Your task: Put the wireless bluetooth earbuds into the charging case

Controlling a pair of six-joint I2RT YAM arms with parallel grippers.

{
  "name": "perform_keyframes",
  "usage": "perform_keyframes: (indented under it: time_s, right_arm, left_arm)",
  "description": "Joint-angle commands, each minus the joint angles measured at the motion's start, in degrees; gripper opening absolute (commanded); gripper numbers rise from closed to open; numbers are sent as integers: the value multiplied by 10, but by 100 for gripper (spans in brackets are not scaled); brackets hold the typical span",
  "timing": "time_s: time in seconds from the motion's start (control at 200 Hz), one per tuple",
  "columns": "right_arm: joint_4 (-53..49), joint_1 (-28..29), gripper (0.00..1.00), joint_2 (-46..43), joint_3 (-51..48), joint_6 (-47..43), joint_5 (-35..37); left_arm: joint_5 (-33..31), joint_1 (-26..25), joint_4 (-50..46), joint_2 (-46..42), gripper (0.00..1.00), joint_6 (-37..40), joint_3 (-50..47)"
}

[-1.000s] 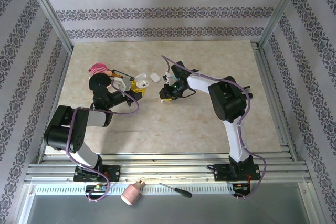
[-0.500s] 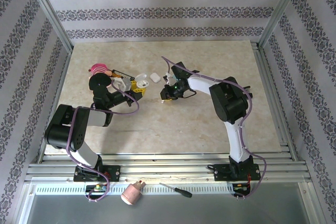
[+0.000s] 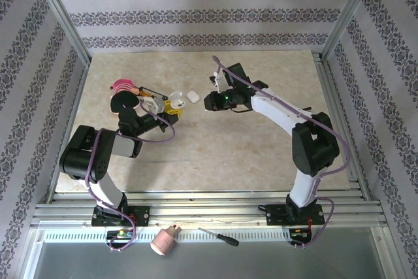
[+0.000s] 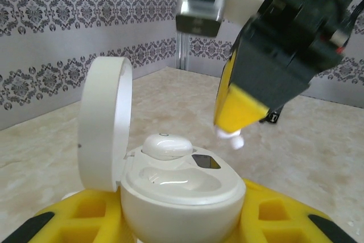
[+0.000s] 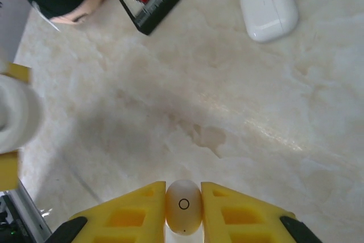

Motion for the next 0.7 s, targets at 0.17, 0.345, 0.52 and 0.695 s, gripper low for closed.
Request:
perform_keyframes:
  time_s: [0.17,0.345,0.52,0.695]
  right_arm:
    - [1,44,20,-28,62,0,15]
    - [4,70,20,-1,110,2,7]
    - [1,86,20,27,145,1,-2]
    - [1,89,20,43,154,3,-3]
  left_arm:
    - [-52,-32,48,19,20,45,18]
    - [-57,-39,48,23,20,53,21]
    - [-61,-40,48,22,20,53,21]
    - [-66,-41,48,19,20,55,20]
